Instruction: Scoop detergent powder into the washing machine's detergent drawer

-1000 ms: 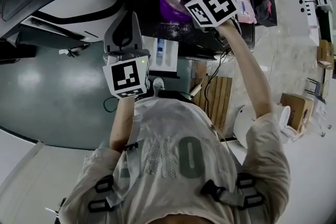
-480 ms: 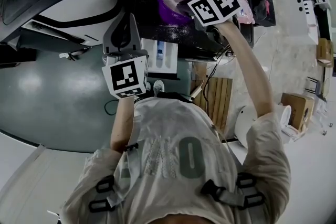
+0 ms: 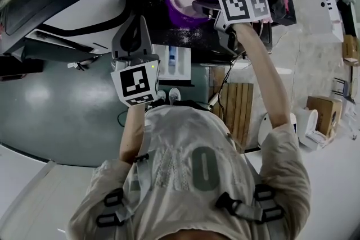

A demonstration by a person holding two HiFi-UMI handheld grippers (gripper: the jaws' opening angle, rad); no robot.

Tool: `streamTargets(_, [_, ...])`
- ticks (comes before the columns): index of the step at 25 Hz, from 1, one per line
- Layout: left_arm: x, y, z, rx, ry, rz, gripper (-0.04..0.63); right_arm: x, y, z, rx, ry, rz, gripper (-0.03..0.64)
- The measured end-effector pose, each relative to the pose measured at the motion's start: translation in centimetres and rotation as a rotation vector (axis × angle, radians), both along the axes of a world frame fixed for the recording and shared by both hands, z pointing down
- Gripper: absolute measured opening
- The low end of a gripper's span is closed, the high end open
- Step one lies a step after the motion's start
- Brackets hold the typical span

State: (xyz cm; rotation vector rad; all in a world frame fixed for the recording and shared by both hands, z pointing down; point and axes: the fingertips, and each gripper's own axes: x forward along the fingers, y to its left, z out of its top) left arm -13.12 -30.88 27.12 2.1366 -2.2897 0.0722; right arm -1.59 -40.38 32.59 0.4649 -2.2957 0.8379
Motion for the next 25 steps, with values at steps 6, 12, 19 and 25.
streamTargets(6, [0.9, -0.7, -0.5, -0.004, -0.011, 0.029, 0.021, 1.2, -0.8, -1.9, -0.085, -0.224, 0.143, 0.011])
streamTargets(12, [2.3, -1.7, -1.2, -0.005, -0.031, 0.062, 0.021, 3.1, -1.8, -3.3, -0.129, -0.356, 0.247, 0.011])
streamTargets(19, [3.9, -2.8, -2.1, -0.001, -0.069, 0.099, 0.021, 5.3, -2.5, -4.1, -0.178, -0.493, 0.366, 0.011])
streamTargets(25, [5.4, -3.5, -2.5, -0.001, -0.091, 0.131, 0.021, 6.8, -2.6, -5.0, -0.196, -0.617, 0.458, 0.011])
